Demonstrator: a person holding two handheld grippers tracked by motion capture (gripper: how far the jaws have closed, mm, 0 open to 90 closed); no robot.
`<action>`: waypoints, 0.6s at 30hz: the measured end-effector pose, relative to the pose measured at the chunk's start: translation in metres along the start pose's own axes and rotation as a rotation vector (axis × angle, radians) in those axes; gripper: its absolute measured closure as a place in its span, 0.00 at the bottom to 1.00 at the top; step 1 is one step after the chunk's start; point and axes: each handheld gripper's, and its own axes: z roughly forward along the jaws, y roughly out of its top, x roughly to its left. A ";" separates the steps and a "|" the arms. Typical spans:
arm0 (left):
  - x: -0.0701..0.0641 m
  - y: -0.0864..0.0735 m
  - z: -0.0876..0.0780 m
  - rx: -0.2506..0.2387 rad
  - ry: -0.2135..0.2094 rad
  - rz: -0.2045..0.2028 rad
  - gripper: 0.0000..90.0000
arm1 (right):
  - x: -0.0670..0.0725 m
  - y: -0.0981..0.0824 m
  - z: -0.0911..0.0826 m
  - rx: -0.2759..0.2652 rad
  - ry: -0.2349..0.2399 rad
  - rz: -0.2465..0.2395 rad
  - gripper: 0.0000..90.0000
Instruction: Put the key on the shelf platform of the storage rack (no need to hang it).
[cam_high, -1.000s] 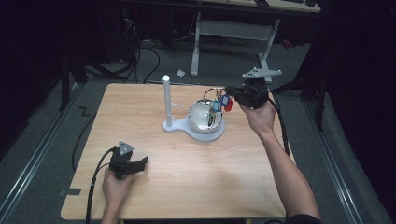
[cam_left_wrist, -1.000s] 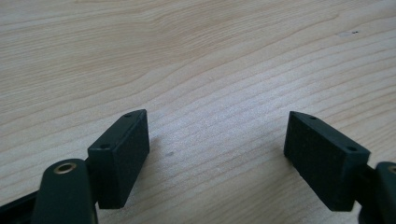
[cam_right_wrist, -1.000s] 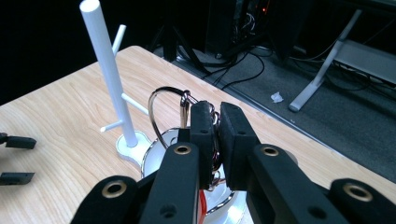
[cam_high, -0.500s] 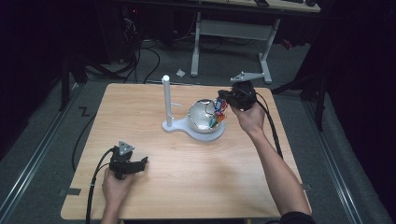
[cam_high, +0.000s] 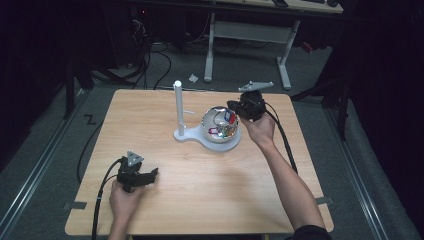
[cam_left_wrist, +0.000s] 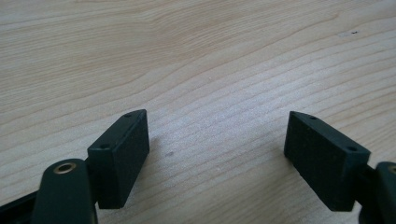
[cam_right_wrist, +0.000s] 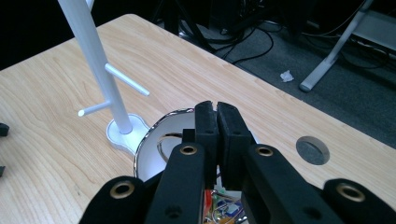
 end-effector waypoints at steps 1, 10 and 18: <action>0.000 0.000 0.000 0.000 0.000 0.000 0.25 | 0.000 0.000 0.000 0.000 0.000 0.000 0.98; 0.000 0.000 0.000 0.000 0.000 0.001 0.25 | 0.000 -0.013 0.024 0.021 0.016 0.022 0.98; 0.000 0.000 0.000 0.002 0.000 0.002 0.25 | 0.002 -0.022 0.039 0.038 0.020 0.029 0.98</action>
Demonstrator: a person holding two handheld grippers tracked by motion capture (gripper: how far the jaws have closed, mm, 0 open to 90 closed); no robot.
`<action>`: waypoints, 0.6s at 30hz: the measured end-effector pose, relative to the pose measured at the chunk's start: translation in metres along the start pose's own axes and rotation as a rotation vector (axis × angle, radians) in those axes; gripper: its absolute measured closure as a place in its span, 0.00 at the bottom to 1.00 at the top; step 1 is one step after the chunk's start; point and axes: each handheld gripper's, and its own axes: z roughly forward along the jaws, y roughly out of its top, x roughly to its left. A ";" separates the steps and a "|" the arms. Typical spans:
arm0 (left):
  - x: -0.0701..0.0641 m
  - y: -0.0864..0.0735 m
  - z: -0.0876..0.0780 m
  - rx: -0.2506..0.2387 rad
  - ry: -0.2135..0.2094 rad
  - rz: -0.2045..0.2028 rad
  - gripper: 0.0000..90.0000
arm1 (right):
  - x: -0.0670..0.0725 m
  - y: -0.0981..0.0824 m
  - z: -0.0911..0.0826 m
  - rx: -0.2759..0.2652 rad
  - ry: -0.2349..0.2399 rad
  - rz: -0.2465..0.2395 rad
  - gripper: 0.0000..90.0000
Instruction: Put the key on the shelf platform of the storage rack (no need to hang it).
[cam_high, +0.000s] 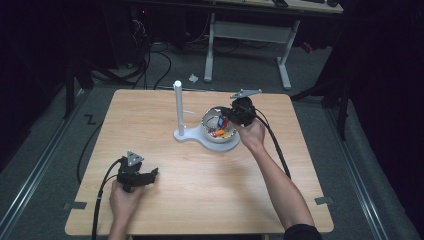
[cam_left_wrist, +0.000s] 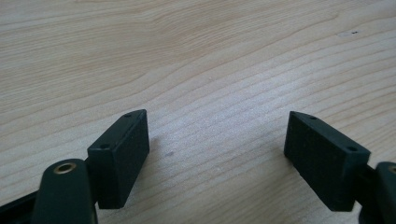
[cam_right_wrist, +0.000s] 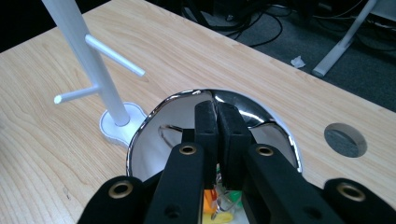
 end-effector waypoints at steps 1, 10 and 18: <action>0.000 0.000 0.000 0.000 0.000 -0.001 0.25 | 0.001 -0.001 0.001 0.011 -0.004 0.003 0.98; 0.000 0.000 0.000 -0.001 0.001 0.000 0.25 | -0.005 -0.011 0.004 0.035 -0.005 0.017 0.98; 0.000 0.000 0.000 -0.001 0.000 0.000 0.25 | -0.011 -0.019 0.010 0.071 -0.015 0.038 0.96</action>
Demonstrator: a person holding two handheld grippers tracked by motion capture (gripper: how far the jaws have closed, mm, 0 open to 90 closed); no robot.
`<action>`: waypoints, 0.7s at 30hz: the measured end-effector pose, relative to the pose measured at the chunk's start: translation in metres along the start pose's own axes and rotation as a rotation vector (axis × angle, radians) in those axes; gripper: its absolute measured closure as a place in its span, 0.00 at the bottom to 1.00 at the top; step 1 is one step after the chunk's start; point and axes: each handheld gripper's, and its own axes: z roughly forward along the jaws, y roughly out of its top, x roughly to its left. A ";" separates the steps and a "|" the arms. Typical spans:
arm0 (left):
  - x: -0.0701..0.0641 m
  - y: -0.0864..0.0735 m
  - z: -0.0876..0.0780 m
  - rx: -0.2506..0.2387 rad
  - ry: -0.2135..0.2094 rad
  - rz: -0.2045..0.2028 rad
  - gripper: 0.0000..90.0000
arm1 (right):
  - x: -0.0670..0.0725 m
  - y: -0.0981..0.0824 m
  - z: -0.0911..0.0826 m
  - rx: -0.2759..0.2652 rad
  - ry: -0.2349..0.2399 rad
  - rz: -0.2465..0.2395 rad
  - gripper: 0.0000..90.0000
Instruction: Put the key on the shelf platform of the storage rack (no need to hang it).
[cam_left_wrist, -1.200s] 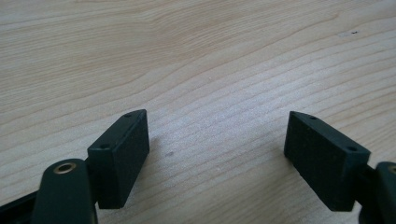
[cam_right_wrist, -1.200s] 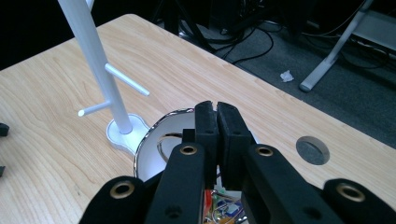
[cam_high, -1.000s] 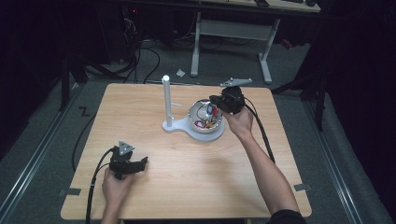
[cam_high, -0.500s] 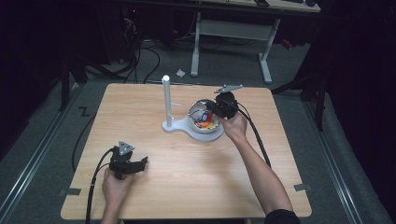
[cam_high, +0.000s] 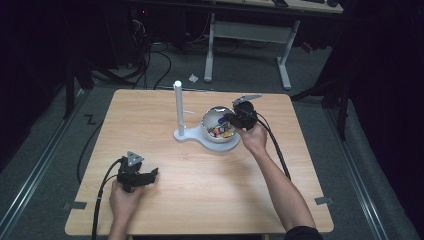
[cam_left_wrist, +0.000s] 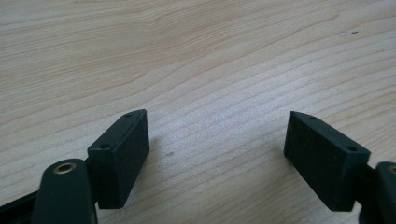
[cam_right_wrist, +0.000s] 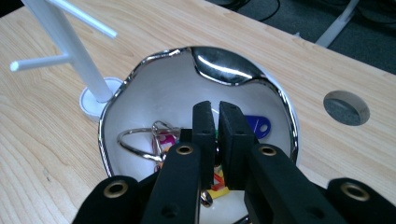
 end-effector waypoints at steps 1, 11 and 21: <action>0.000 0.000 0.000 0.000 0.000 0.000 0.25 | 0.000 0.000 0.000 -0.001 0.001 0.003 0.95; 0.000 0.000 0.000 0.000 0.000 0.000 0.25 | -0.004 -0.007 0.002 0.019 0.023 0.029 0.77; 0.000 0.000 0.000 0.000 0.003 0.001 0.25 | -0.011 -0.012 -0.021 -0.041 0.041 0.070 0.58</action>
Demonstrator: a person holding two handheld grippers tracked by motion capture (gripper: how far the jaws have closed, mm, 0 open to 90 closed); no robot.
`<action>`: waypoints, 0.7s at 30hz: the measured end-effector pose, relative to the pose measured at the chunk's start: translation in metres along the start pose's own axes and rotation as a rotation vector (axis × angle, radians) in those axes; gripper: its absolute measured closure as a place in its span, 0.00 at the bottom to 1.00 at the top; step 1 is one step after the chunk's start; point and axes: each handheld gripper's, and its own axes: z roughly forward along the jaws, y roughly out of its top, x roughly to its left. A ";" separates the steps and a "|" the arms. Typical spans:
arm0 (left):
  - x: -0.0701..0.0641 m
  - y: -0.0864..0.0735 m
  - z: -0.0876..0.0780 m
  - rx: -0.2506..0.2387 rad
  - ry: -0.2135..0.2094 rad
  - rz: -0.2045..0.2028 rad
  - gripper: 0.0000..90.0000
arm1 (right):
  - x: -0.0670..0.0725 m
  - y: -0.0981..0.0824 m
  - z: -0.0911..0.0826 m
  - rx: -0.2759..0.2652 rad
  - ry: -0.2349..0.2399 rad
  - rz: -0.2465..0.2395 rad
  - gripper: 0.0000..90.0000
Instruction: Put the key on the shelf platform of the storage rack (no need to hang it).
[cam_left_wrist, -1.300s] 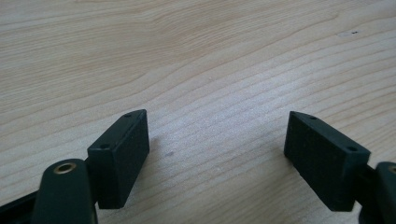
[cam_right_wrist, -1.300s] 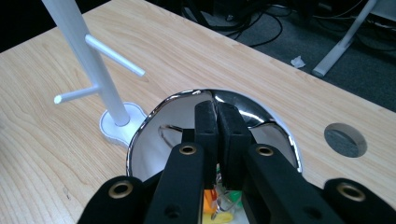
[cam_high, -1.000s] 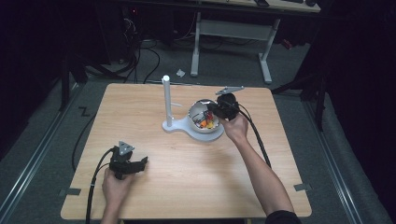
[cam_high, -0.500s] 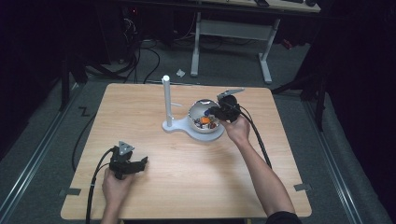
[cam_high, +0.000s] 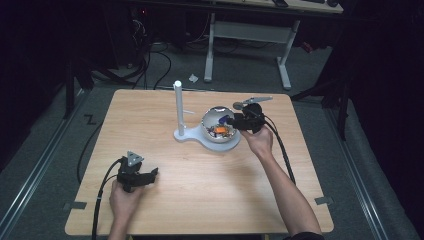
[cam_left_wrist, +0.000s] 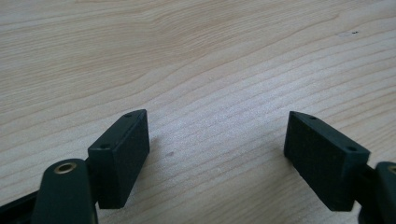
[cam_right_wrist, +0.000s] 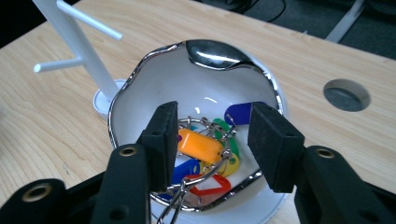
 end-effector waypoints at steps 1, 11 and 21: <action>0.000 0.000 0.000 0.000 0.000 0.000 0.25 | -0.001 -0.001 -0.003 -0.009 0.001 -0.001 0.58; 0.000 0.000 0.000 0.000 0.000 0.000 0.25 | -0.001 -0.008 -0.025 -0.029 -0.022 -0.006 0.54; 0.000 0.000 0.000 0.000 -0.003 -0.001 0.25 | -0.004 -0.014 -0.054 -0.103 -0.038 0.024 0.52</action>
